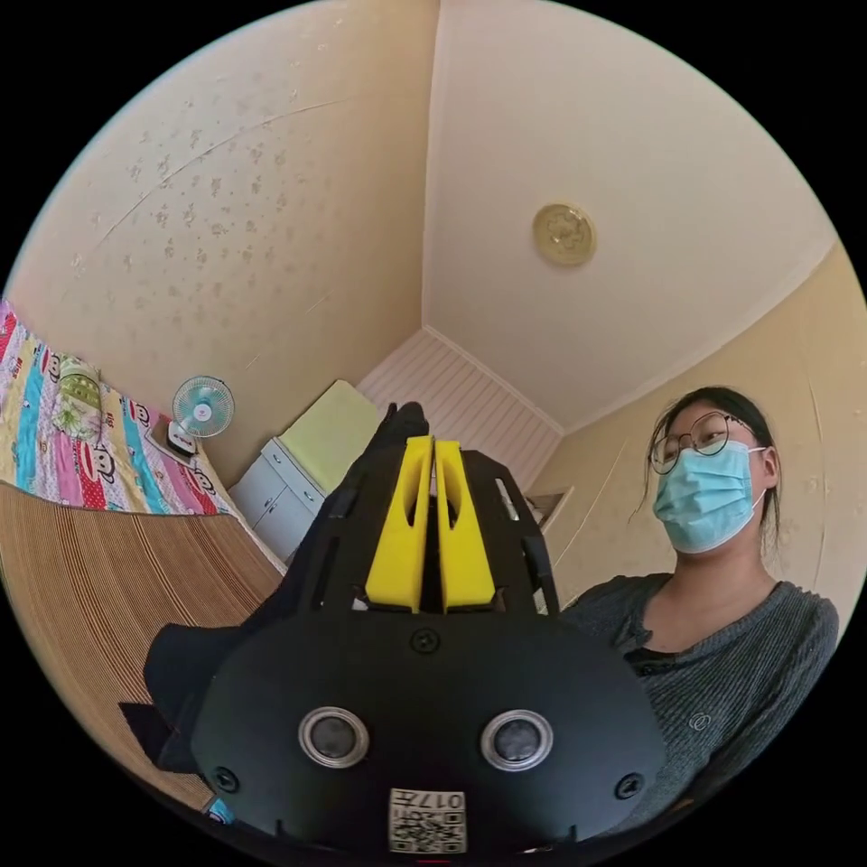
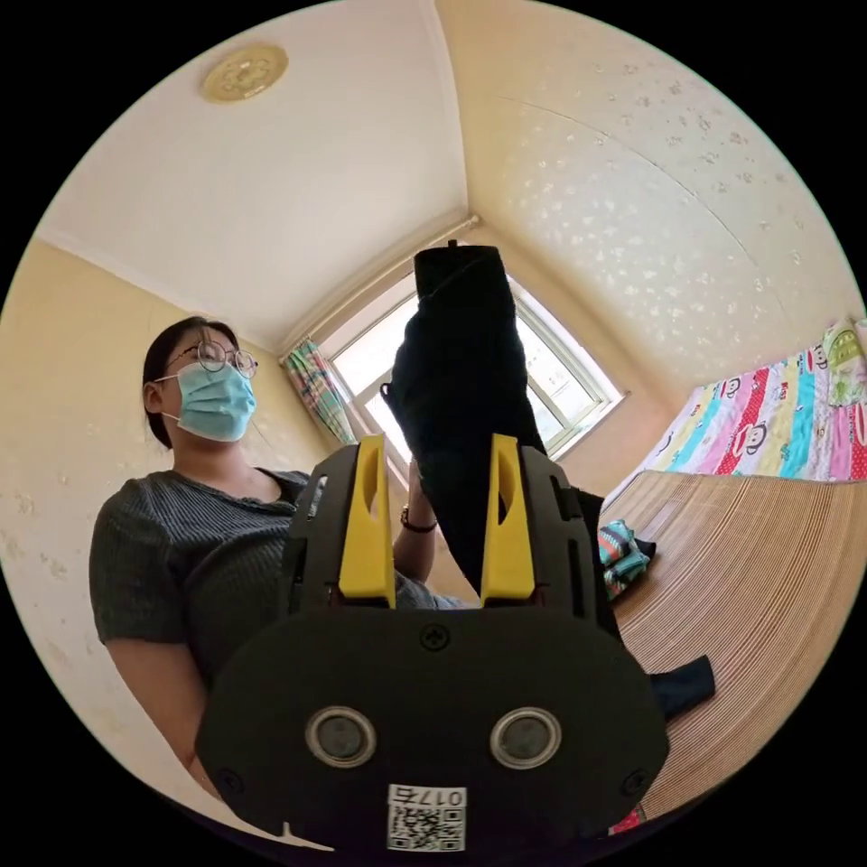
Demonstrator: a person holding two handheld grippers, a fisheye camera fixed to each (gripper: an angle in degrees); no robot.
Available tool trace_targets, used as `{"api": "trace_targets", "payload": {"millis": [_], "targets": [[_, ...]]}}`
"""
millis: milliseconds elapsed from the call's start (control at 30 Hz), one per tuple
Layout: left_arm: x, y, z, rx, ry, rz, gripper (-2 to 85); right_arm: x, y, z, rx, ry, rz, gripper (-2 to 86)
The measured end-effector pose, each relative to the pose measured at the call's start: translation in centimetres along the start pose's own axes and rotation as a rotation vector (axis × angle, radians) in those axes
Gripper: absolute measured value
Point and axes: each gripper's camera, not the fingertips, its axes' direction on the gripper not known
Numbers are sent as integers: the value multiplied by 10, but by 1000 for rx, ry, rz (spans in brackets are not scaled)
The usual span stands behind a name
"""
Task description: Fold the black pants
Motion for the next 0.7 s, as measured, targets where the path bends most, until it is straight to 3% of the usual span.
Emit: {"api": "trace_targets", "payload": {"millis": [67,100,133,167,200,233,267,333,400,433,500,633,700], "targets": [[-2,-5,-3,135,276,55,-10,-7,23,10,-30,33,28,201],[-1,-10,-1,147,311,50,-10,-9,37,17,-46,61,72,214],[7,-22,6,123,232,68,-10,-9,43,22,-61,87,95,217],[26,-32,17,68,28,181,-10,-2,50,38,-122,209,163,178],[34,-35,26,29,-92,245,-10,15,50,61,-283,384,207,96],[38,-38,47,-63,-269,331,-10,30,48,72,-379,466,231,78],[26,-39,62,-137,-335,312,-10,67,45,87,-506,517,285,44],[2,-36,64,-137,-278,213,-10,124,48,86,-542,470,417,29],[-21,-30,53,-116,-170,124,-9,171,64,41,-367,429,704,19],[-34,-25,45,-126,-153,63,-9,168,68,29,-303,390,713,17],[-48,-11,30,-153,-229,-3,-7,130,75,-1,-195,285,587,13],[-79,49,7,-222,-450,-139,15,46,57,-25,-163,41,308,9],[-84,69,6,-238,-436,-171,31,-23,24,-34,-139,-200,-6,8]]}}
